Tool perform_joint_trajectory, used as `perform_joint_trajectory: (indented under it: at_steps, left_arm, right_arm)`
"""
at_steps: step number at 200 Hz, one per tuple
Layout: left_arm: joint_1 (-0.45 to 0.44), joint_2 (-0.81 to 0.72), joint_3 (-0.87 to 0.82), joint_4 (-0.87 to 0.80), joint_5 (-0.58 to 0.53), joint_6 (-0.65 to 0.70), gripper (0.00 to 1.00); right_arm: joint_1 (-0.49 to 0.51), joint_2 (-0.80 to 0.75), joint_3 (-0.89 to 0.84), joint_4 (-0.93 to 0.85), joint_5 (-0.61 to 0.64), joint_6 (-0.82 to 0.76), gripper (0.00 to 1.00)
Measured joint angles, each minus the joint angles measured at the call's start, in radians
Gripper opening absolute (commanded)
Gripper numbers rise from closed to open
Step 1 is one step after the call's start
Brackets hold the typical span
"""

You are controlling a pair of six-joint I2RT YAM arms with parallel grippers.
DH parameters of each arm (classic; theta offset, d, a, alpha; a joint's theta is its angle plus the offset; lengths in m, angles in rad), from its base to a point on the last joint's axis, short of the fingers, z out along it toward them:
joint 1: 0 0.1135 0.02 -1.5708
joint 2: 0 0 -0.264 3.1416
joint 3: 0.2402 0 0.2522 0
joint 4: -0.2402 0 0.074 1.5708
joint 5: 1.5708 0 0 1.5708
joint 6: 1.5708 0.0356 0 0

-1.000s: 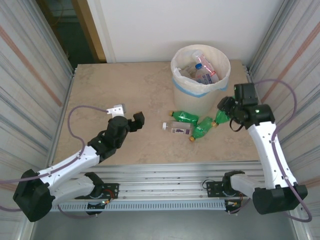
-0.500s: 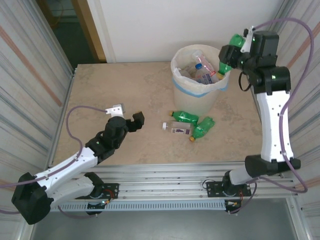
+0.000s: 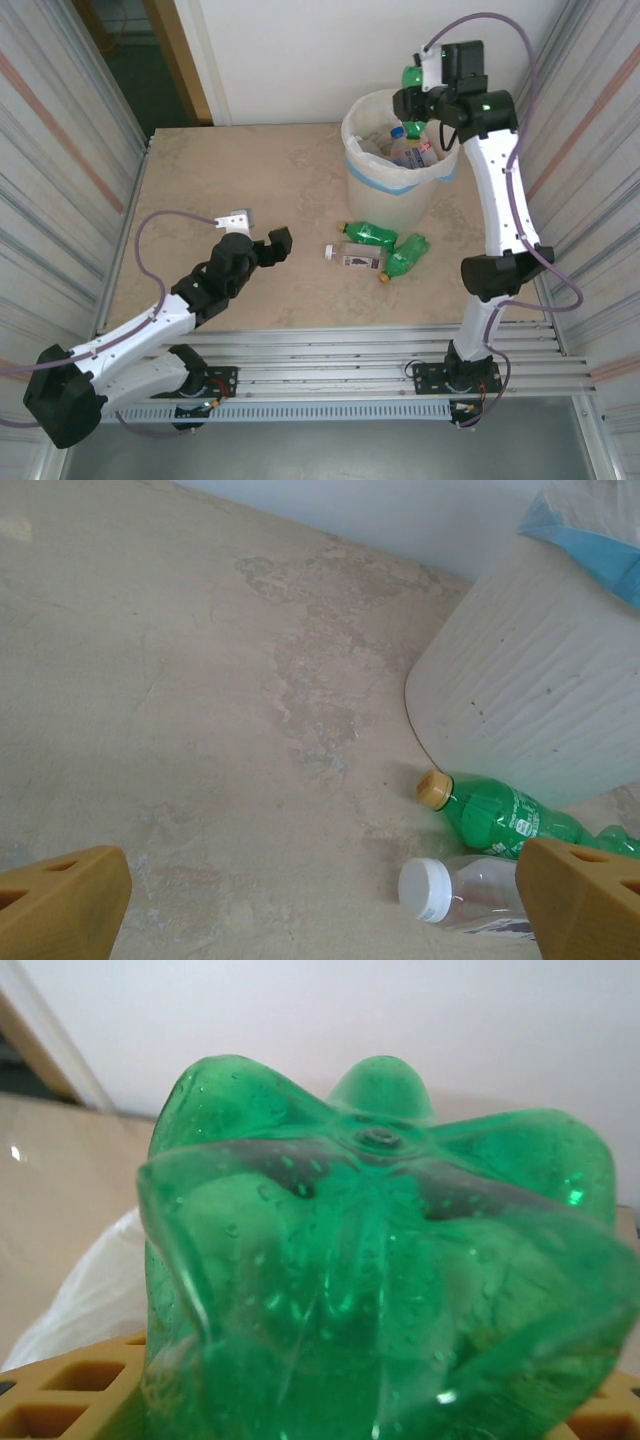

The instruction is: Put the plastic bottles in the bin

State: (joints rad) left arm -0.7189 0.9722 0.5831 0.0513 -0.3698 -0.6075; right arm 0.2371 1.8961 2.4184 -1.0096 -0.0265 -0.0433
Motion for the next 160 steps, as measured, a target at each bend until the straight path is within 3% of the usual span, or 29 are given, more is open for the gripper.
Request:
perform_joint_trajectory:
  at_steps: [67,123,160]
  left_arm:
    - [0.000,-0.006,0.000,-0.004,0.013,-0.012,0.99]
    - [0.000,-0.014,0.000,-0.023,0.012,-0.022,0.99]
    - [0.000,-0.015,0.000,-0.026,0.012,-0.024,0.99]
  right_arm:
    - [0.060,0.087,0.002,-0.041,0.038,-0.102,0.47]
    - [0.083,0.131,0.002,-0.050,0.058,-0.126,0.78]
    - [0.083,0.132,0.002,-0.049,0.064,-0.130,0.85]
